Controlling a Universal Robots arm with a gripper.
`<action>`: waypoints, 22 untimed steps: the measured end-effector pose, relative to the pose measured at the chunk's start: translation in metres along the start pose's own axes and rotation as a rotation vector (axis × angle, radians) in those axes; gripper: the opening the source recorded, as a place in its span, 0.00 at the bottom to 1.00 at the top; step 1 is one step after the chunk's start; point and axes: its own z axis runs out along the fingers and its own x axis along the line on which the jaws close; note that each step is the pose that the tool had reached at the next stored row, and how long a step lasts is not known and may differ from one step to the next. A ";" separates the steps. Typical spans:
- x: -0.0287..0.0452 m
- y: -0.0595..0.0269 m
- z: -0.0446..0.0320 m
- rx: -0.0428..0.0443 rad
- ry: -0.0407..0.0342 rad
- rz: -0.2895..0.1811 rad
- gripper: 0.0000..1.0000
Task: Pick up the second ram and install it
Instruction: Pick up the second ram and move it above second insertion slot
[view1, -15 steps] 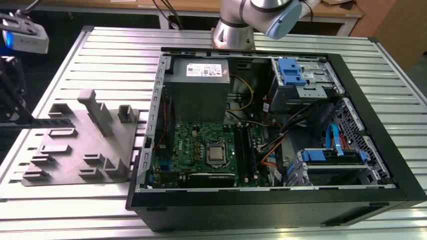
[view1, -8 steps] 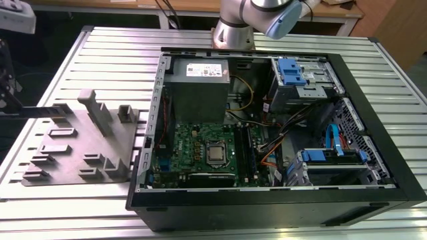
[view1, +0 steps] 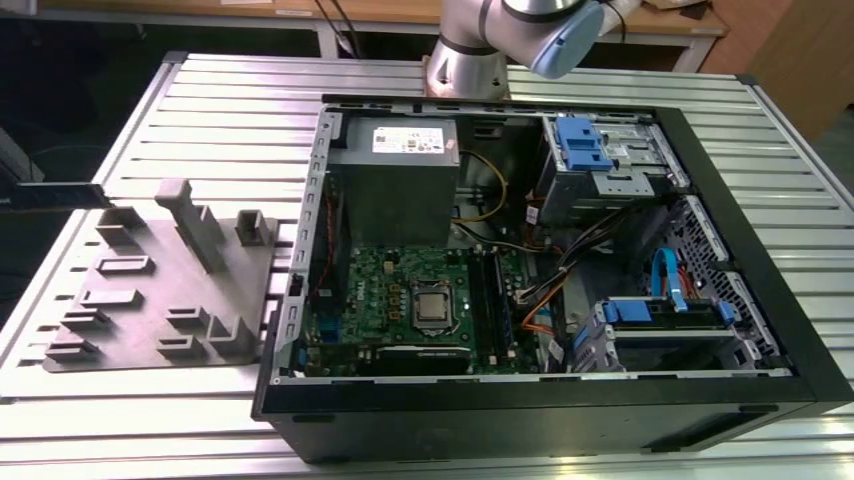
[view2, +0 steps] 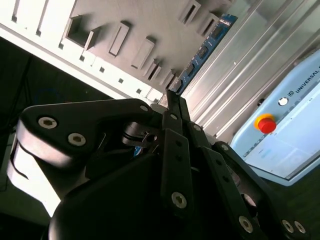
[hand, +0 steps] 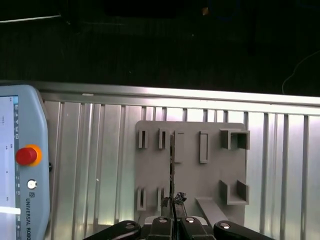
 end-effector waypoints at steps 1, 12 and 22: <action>-0.0001 0.0001 -0.0039 0.0002 0.0000 0.000 0.09; -0.0008 0.0005 -0.0184 0.0022 0.0000 0.000 0.09; -0.0003 -0.0114 -0.0188 0.0022 0.0001 0.000 0.09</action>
